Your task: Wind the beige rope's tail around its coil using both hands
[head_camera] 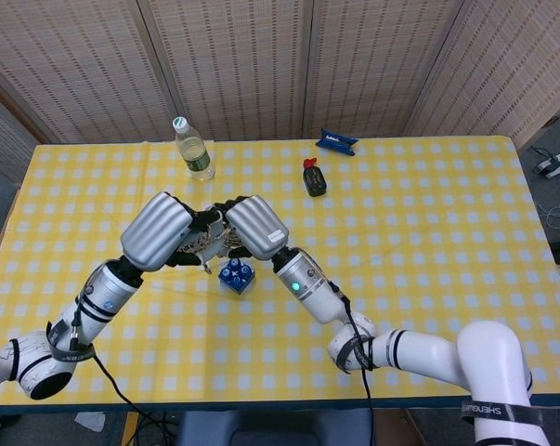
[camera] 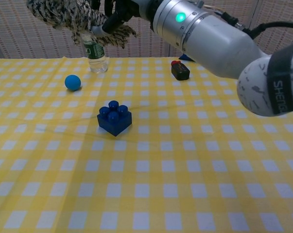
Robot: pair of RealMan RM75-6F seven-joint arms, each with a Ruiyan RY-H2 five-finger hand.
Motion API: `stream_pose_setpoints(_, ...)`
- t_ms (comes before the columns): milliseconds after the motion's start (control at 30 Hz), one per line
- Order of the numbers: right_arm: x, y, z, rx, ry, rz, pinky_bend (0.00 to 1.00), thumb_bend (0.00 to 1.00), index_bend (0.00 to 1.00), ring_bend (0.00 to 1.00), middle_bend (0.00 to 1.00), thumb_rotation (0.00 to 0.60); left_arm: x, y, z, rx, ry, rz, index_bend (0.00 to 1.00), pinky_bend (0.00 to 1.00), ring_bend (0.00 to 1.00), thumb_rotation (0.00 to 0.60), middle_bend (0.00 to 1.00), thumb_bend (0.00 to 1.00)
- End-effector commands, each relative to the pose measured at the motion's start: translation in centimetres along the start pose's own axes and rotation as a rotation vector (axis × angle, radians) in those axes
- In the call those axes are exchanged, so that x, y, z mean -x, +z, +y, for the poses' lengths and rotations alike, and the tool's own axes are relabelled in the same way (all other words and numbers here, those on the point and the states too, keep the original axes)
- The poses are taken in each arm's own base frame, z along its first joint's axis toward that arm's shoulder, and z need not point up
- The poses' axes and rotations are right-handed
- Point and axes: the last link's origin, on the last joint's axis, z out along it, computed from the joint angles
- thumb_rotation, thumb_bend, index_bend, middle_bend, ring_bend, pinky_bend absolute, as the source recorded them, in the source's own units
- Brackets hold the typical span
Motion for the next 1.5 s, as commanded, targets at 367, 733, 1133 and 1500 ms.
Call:
stream_pose_setpoints(367,-0.6,-2.5,0.9,-0.144,0.148,0.032,0.57,0.23,0.92,0.57,0.75,0.6,-0.5,-1.6,-5.6,-0.23,-0.027,-0.048,0.72,1.0,0.93,0.6,1.0,0.44)
stream_pose_setpoints(733,-1.3,-3.6,1.2,-0.164,0.248,0.088,0.57,0.21,0.92,0.58,0.76,0.6,0.2,-2.5,-8.0,-0.345,-0.055,-0.102,0.71,1.0,0.93,0.6,1.0,0.44)
stream_pose_setpoints(1133,-2.2,-3.2,1.4,-0.148,0.28,0.183,0.58,0.21,0.92,0.58,0.76,0.6,0.9,-4.3,-9.0,-0.42,-0.08,-0.181,0.66,0.99,0.89,0.58,0.97,0.43)
stream_pose_setpoints(1500,-2.8,-3.2,2.0,-0.12,0.279,0.224,0.58,0.21,0.92,0.59,0.76,0.6,0.7,-5.9,-8.9,-0.483,-0.13,-0.283,0.01,0.5,0.3,0.506,0.26,0.35)
